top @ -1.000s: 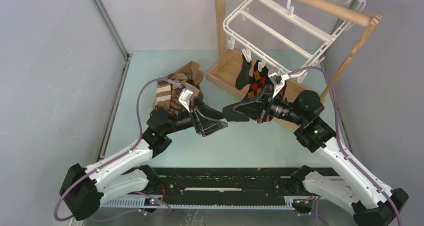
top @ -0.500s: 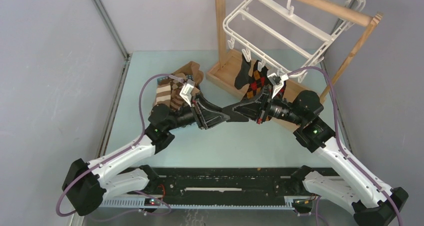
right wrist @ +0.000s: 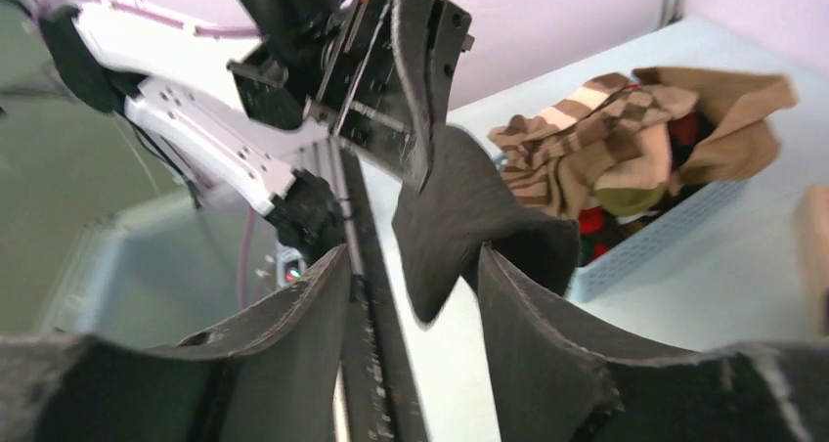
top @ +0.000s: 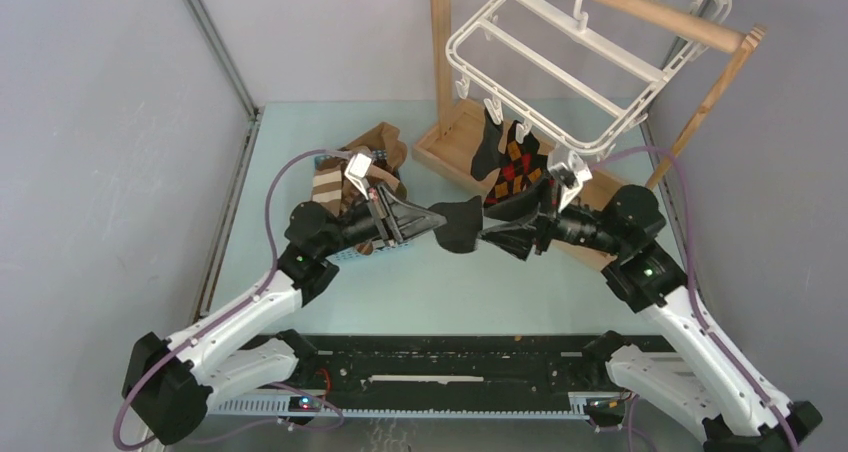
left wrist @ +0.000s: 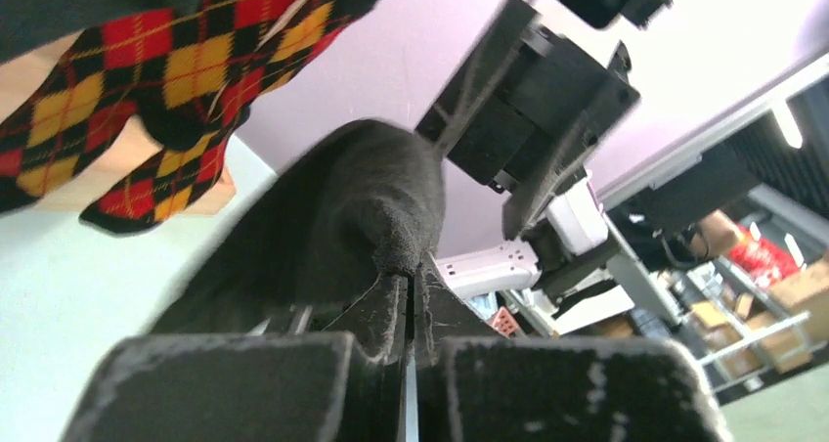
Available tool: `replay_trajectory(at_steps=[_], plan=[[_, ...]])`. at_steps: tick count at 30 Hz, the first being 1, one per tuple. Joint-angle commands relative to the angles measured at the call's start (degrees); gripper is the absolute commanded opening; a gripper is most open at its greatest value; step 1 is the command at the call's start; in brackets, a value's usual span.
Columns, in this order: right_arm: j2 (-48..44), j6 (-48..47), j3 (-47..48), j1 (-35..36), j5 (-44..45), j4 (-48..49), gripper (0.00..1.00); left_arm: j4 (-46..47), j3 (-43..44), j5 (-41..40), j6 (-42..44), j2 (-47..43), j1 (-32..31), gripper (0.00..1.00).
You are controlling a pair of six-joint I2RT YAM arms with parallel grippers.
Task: Clip the socks to the hanger
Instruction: Pick up the sock from the bin.
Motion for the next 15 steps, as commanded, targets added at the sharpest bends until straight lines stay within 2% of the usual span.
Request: replay_trajectory(at_steps=[1, 3, 6, 8, 15], plan=[[-6.2, -23.2, 0.3, -2.1, -10.9, -10.9, 0.65, -14.4, 1.4, -0.2, -10.2, -4.5, 3.3, 0.00], [-8.5, -38.4, 0.8, -1.4, -13.8, -18.1, 0.71, -20.9, 2.3, 1.2, -14.4, -4.4, 4.6, 0.00], [-12.1, -65.9, 0.9, 0.8, -14.9, -28.1, 0.78, -21.1, 2.4, 6.1, -24.9, -2.4, 5.1, 0.00], [-12.4, -77.9, 0.9, 2.4, -13.2, -30.7, 0.78, -19.6, 2.4, 9.2, -30.4, -0.6, 5.1, 0.00], [-8.9, -86.6, -0.3, 12.8, -1.7, -22.8, 0.73, -18.6, 4.6, 14.8, -35.0, 1.2, 5.0, 0.00]])
